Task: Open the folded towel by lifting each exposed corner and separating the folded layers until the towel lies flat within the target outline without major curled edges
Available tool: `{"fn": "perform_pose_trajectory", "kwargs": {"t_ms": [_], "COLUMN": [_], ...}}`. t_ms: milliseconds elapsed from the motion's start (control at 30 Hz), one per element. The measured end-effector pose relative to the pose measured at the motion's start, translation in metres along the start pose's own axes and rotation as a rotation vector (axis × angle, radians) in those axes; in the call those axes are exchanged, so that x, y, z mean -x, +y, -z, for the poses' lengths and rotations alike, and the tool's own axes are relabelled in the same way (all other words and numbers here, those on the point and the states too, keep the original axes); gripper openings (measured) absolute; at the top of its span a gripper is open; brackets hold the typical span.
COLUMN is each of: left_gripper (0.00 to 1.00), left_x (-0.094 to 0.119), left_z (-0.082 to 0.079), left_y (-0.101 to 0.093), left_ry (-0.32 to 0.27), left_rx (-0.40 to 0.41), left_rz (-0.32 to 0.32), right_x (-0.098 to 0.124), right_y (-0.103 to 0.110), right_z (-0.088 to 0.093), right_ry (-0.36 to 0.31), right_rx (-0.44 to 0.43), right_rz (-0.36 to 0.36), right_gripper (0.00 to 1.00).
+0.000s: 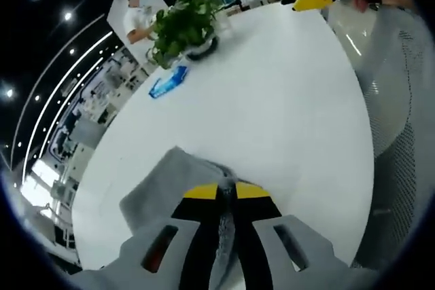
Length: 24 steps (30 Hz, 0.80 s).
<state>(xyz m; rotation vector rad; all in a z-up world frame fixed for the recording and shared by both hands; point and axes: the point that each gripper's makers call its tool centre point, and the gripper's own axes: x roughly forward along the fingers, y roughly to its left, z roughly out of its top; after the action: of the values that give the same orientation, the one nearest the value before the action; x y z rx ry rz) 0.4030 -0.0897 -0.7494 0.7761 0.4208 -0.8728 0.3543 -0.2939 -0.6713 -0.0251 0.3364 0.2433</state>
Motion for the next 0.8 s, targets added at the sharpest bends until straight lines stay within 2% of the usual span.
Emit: {"fn": "perform_pose_trajectory", "kwargs": {"t_ms": [67,100,167,233,267,400,467,500,533,567,667,733,800], "left_gripper": [0.05,0.05,0.05,0.05,0.05,0.05,0.05,0.05,0.05,0.05,0.05,0.05,0.05], "left_x": [0.004,0.007,0.011,0.014,0.017,0.027,0.032,0.033,0.034,0.035,0.035,0.034,0.034], "left_z": [-0.007,-0.013,-0.022,-0.028,-0.033,-0.042,-0.044,-0.044,-0.044,-0.043,-0.041,-0.040,-0.039], "left_y": [-0.004,-0.006,-0.008,-0.010,-0.013,-0.021,-0.024,-0.025,-0.026,-0.027,-0.027,-0.026,-0.027], "left_ry": [-0.019,-0.037,-0.061,-0.073,-0.083,-0.116,-0.124,-0.127,-0.129,-0.132,-0.133,-0.135,-0.136], "left_rx": [0.014,0.033,0.054,0.070,0.080,0.082,0.085,0.086,0.090,0.092,0.100,0.109,0.106], "left_rz": [-0.002,0.002,0.003,0.004,0.005,0.002,-0.001,-0.001,0.000,-0.003,-0.011,-0.013,-0.016], "right_x": [-0.004,-0.008,-0.017,-0.028,-0.035,-0.059,-0.066,-0.071,-0.073,-0.075,-0.083,-0.087,-0.089], "right_y": [0.002,-0.004,-0.007,0.006,0.020,0.068,0.085,0.095,0.099,0.108,0.118,0.121,0.125], "right_z": [0.003,0.010,0.023,0.026,0.029,0.052,0.054,0.053,0.052,0.049,0.044,0.045,0.049], "right_ry": [0.022,0.064,0.129,0.136,0.153,0.276,0.292,0.292,0.292,0.288,0.291,0.294,0.325], "right_rx": [-0.081,-0.144,-0.194,-0.321,-0.434,-0.643,-0.695,-0.778,-0.807,-0.889,-1.058,-1.099,-1.121], "right_rz": [-0.012,0.013,0.031,-0.006,-0.047,-0.165,-0.217,-0.246,-0.256,-0.286,-0.325,-0.337,-0.345], "right_gripper": [0.50,0.50,0.51,0.54,0.56,0.56,0.56,0.55,0.55,0.54,0.54,0.52,0.47]}}
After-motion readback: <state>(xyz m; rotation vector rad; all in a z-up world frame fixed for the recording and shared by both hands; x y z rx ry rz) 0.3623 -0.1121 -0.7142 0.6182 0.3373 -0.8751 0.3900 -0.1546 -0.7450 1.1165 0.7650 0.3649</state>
